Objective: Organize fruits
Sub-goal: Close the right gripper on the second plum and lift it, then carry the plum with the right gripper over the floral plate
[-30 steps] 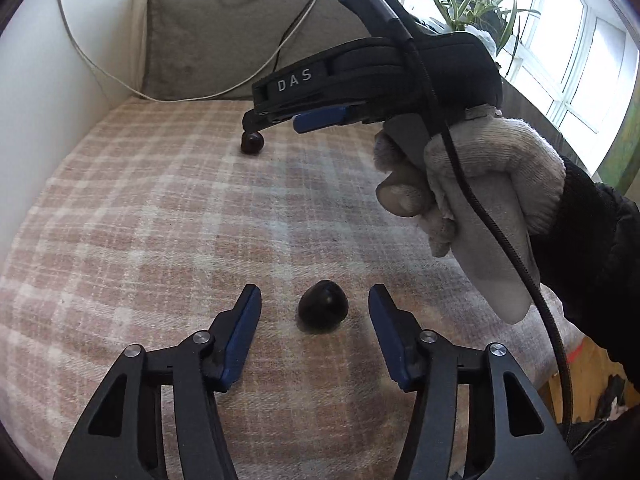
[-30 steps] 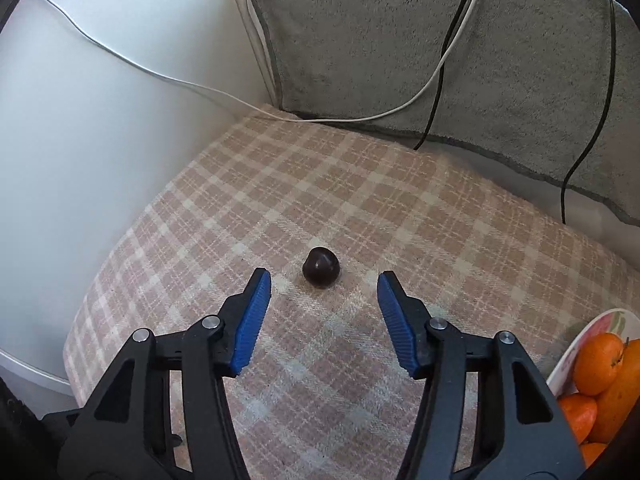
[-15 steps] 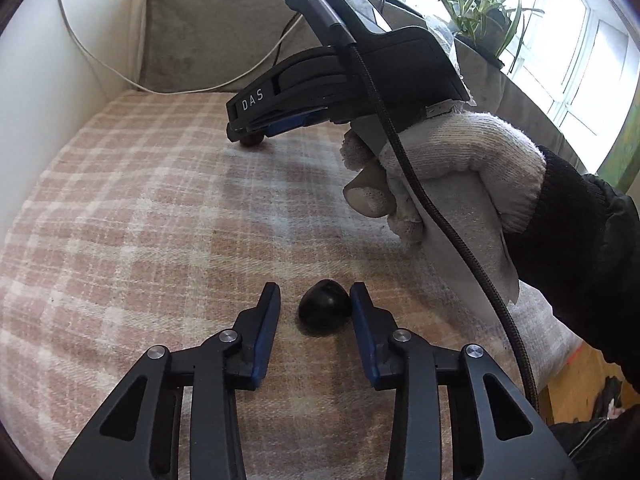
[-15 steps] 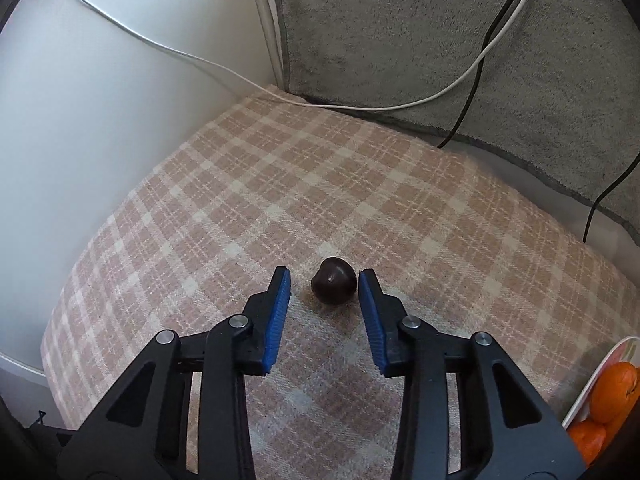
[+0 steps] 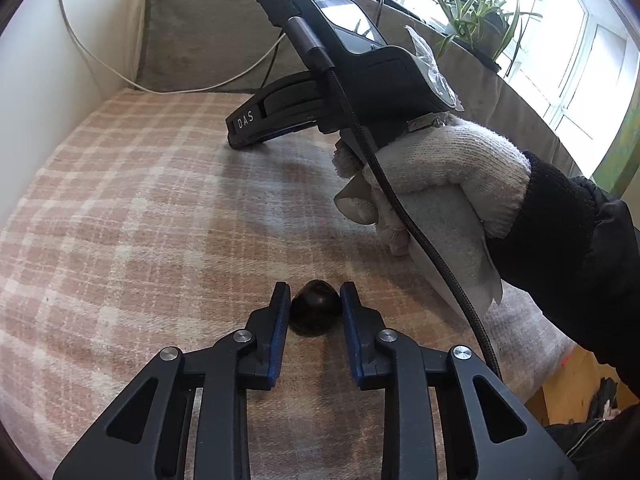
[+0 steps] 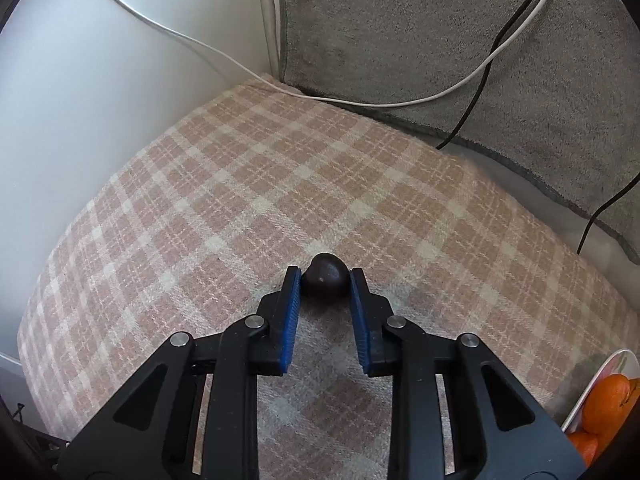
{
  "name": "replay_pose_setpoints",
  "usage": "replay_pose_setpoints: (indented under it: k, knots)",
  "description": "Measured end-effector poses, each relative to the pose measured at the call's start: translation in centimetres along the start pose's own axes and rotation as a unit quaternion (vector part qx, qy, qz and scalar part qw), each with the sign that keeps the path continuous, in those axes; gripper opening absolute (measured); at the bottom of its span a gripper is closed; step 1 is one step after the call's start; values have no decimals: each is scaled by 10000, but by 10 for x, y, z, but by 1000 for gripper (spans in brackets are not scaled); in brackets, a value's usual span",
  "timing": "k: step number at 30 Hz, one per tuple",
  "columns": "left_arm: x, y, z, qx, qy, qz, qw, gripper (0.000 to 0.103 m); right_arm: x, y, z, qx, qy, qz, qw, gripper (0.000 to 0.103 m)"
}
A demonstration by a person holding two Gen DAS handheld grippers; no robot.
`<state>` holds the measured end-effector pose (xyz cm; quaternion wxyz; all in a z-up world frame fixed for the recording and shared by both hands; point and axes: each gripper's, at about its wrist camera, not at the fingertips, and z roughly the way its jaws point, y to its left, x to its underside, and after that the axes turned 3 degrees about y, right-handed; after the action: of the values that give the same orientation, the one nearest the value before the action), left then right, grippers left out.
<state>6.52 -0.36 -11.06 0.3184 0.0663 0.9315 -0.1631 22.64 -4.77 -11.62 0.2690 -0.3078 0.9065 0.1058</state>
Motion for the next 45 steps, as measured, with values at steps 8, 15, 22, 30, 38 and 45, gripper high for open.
replay_pose_setpoints:
  k: [8,15,22,30,38,45]
  knots:
    - [1,2,-4,10,-49,-144,9999,24,10,0,-28,-119,-215,79,9997,25]
    - [0,0,-8,15,-113,-174,9998,24,24,-3,-68,-217,-550,134,9982,25]
    - [-1,-7,-19,12,-217,-120,9997,23,47,-8,-109,-240,-883,192,9956,25]
    - [-18,-19,-27,82,-440,25,9990,23,77,-28,-160,-182,-1264,393,9910,25]
    - [-40,-34,-28,229,-632,203,9975,23,111,-59,-197,62,-1507,681,9862,25]
    - [-59,-52,-26,369,-765,387,9956,23,138,-90,-216,340,-1560,986,9822,25]
